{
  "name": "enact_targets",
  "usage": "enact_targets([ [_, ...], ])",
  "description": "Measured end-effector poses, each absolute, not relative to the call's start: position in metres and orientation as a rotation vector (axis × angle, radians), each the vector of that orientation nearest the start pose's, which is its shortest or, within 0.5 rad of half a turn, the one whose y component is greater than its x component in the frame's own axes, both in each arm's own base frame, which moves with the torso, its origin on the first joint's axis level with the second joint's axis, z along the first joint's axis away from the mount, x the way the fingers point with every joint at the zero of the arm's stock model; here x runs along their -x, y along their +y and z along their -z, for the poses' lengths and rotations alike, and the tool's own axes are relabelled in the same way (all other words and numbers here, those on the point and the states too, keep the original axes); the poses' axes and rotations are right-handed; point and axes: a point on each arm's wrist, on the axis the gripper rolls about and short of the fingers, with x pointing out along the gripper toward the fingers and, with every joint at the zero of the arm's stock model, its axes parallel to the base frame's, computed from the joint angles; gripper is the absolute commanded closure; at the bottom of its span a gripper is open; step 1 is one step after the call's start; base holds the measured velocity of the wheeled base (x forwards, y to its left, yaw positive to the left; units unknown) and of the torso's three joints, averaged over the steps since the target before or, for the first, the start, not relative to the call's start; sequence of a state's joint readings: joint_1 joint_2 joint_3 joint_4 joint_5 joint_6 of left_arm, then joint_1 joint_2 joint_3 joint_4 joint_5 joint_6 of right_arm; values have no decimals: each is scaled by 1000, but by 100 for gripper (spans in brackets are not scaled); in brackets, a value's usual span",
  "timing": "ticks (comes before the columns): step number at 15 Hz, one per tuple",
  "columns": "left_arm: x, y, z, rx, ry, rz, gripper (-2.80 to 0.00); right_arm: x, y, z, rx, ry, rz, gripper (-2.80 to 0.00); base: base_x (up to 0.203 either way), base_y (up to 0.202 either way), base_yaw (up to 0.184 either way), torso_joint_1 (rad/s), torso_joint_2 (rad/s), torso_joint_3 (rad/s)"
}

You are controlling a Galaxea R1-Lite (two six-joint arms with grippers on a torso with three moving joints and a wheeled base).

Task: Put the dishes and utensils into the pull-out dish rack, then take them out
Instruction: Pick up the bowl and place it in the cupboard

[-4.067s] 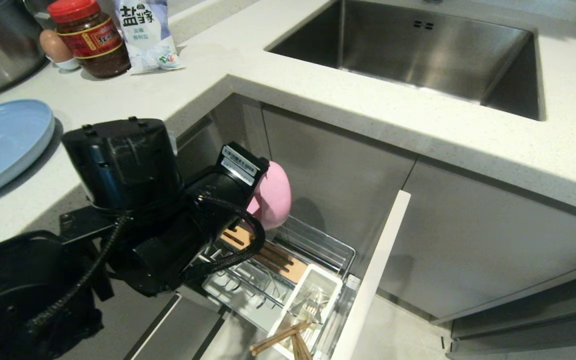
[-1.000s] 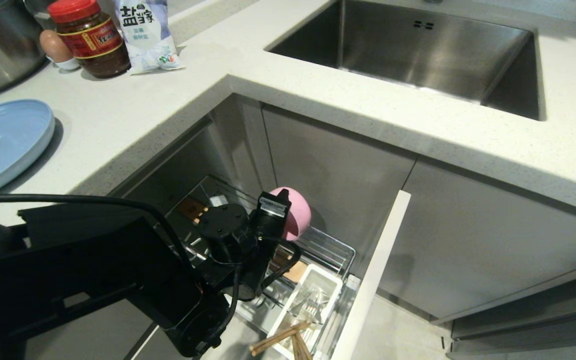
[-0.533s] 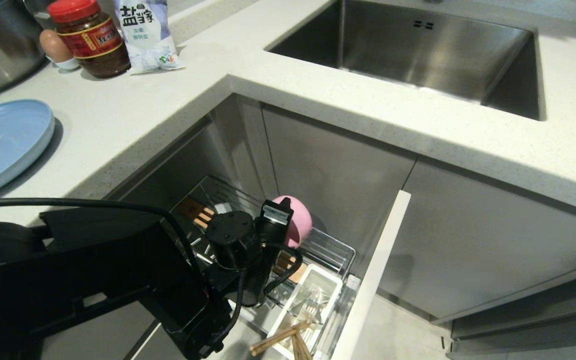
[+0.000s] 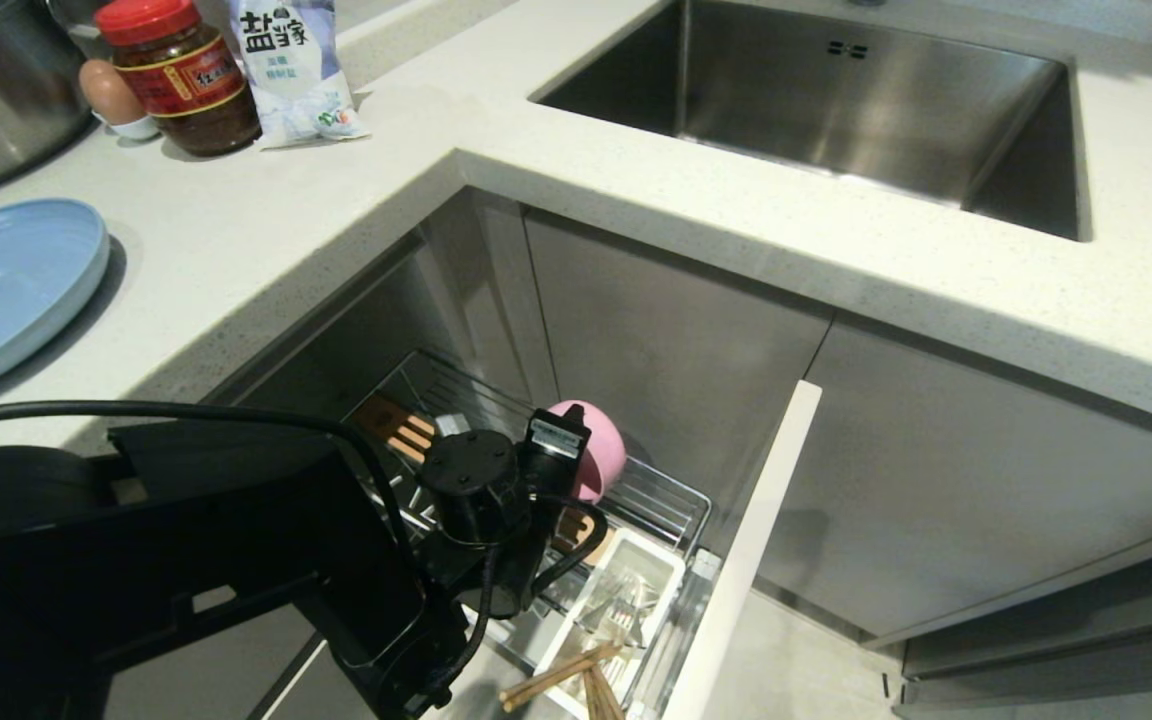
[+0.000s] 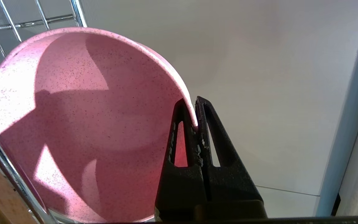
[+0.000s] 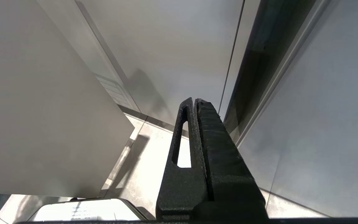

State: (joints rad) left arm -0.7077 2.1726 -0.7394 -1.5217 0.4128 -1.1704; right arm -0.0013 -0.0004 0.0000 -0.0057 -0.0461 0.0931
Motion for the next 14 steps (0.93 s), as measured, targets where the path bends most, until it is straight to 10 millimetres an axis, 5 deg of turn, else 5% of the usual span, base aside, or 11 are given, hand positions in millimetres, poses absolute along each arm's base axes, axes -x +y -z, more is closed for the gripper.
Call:
enact_targets([
  [1,-286,-233,-94,1207,105,305,-280,23,-1,-76,-93,-8,47,0,0,0,0,0,0,0],
  [14,-282,-231,-101,1155,155,230,-280,23,-1,-76,-93,-8,47,0,0,0,0,0,0,0],
])
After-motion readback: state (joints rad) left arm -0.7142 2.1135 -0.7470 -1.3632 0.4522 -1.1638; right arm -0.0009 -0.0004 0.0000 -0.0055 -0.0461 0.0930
